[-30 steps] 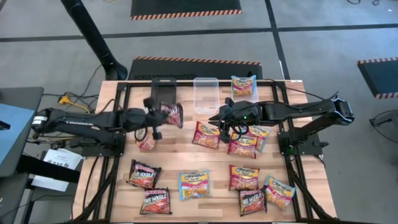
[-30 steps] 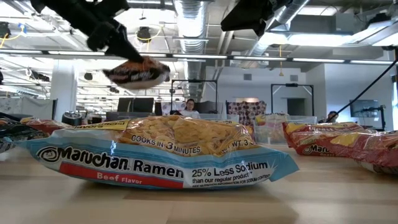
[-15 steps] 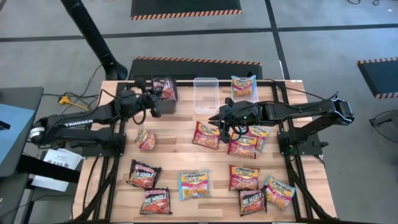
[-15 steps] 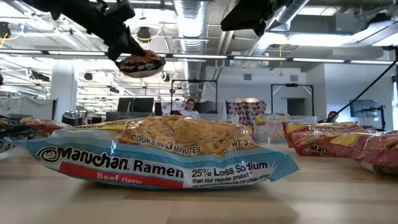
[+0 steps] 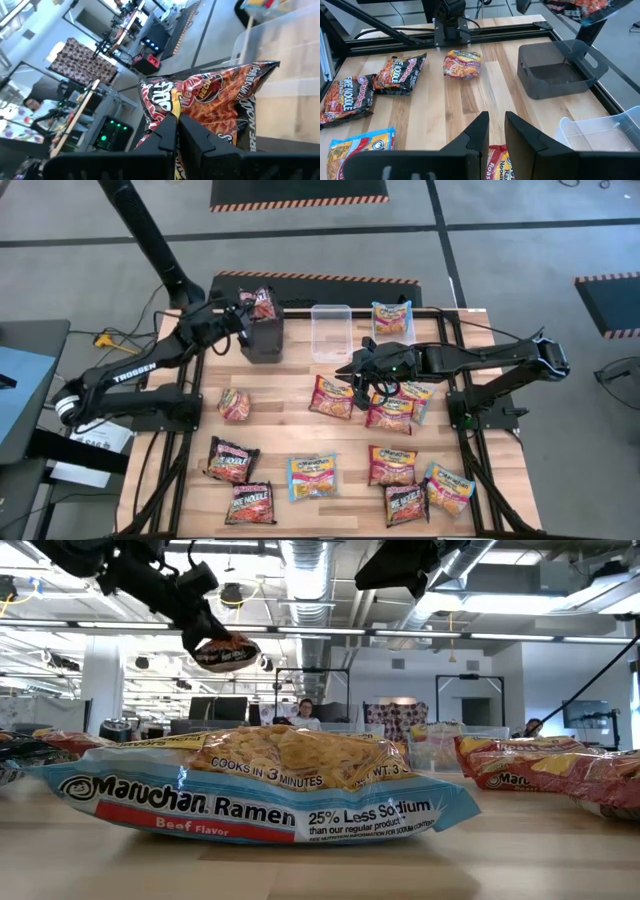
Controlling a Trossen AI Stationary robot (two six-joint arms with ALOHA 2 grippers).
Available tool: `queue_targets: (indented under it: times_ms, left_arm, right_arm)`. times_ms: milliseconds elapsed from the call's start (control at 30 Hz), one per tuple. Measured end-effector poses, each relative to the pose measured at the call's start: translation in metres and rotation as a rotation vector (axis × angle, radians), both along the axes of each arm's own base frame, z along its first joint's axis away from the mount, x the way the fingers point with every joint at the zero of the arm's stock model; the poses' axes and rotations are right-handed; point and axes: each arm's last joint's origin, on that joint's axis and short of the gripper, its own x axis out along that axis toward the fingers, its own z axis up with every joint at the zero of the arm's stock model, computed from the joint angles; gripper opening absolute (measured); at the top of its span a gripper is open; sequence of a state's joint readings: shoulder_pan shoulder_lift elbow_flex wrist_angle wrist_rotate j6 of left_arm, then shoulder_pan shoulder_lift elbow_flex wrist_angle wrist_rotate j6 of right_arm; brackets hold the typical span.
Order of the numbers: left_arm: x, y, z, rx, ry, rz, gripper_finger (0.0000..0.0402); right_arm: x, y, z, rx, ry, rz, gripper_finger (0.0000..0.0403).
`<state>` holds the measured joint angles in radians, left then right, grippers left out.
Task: Sort Maruchan noodles
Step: Put the black noodle pack into the black bin
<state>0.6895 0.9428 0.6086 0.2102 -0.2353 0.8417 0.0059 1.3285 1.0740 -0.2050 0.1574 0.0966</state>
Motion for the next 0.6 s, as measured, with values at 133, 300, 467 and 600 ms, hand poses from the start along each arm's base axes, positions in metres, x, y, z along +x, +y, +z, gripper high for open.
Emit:
queue_targets:
  times_ms: [133, 300, 467, 600]
  left_arm:
    - [0.003, 0.014, -0.007, 0.009, 0.026, 0.034, 0.0]
    - [0.008, 0.028, -0.022, -0.014, 0.1, 0.06, 0.0]
    - [0.015, 0.04, -0.035, -0.015, 0.131, 0.071, 0.0]
    - [0.017, 0.048, -0.045, -0.038, 0.156, 0.083, 0.0]
  right_arm:
    - [0.0, 0.0, 0.0, 0.0, 0.0, 0.0, 0.0087]
    - [0.0, 0.0, 0.0, 0.0, 0.0, 0.0, 0.0087]
    - [0.0, 0.0, 0.0, 0.0, 0.0, 0.0, 0.0087]
    - [0.0, 0.0, 0.0, 0.0, 0.0, 0.0, 0.0087]
